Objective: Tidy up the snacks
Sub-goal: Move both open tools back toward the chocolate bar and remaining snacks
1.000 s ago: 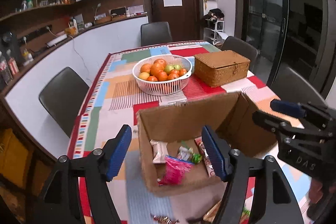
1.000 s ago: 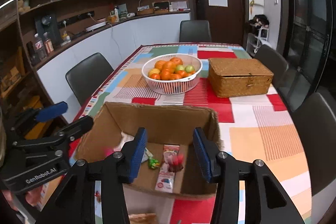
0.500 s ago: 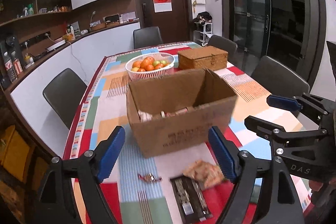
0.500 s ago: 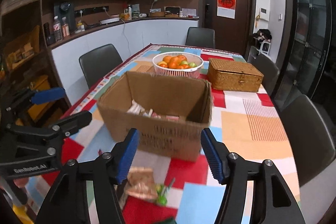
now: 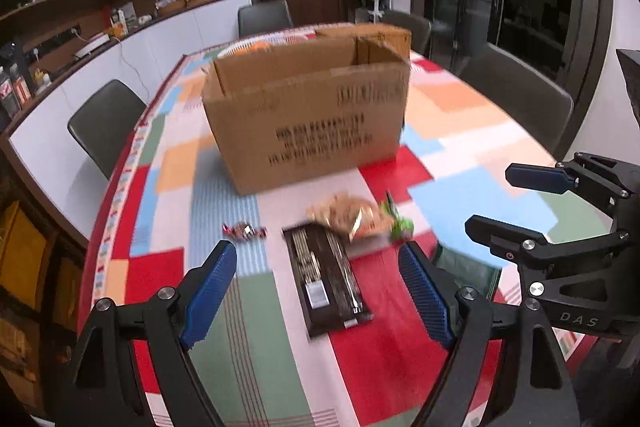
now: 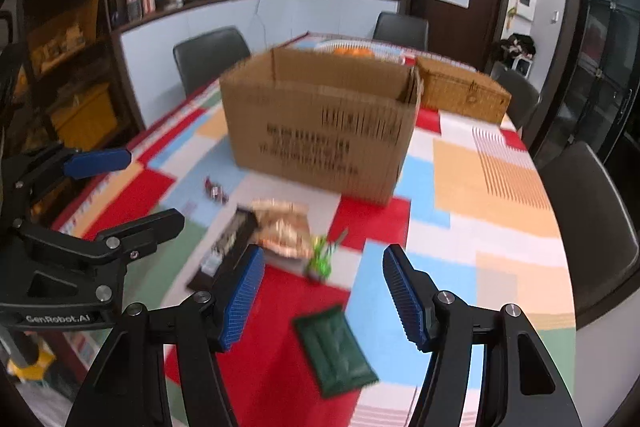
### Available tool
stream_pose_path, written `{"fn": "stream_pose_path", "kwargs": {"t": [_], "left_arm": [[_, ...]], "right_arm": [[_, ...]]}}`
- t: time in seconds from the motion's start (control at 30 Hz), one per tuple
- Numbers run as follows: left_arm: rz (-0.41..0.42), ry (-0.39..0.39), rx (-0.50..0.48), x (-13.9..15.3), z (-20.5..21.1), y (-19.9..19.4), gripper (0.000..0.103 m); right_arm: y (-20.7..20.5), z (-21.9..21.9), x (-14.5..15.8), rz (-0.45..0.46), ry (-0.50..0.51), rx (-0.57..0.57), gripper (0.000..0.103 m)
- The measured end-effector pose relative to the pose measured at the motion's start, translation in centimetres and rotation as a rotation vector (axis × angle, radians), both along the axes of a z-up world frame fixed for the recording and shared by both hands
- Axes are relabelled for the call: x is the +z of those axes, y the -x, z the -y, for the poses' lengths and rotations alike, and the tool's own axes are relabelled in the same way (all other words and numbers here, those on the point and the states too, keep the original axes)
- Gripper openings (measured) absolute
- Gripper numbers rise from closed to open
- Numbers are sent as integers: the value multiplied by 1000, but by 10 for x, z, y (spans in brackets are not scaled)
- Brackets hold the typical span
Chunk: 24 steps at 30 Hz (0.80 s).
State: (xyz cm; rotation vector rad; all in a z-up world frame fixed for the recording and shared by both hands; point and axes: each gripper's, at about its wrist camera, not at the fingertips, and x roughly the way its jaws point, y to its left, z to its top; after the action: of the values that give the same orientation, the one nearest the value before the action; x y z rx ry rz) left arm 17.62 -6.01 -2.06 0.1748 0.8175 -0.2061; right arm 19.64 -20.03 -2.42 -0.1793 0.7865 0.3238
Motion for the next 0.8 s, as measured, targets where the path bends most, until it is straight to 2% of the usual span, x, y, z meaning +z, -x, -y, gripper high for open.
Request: {"fn": "stream_pose_path", "kwargs": {"t": [0.27,0.47,0.8], "left_arm": [[-72,-61,-15,-35,11,4,83],[-141,-62,-19,-56,18,-1,83],[-203,-68,8,-80,15,-15,83]], "right_arm": [[10,5,-49,-154,54,18,63],[6,10,-82,-257,69,27,63],[-9,12,-109,-309,98,32,63]]}}
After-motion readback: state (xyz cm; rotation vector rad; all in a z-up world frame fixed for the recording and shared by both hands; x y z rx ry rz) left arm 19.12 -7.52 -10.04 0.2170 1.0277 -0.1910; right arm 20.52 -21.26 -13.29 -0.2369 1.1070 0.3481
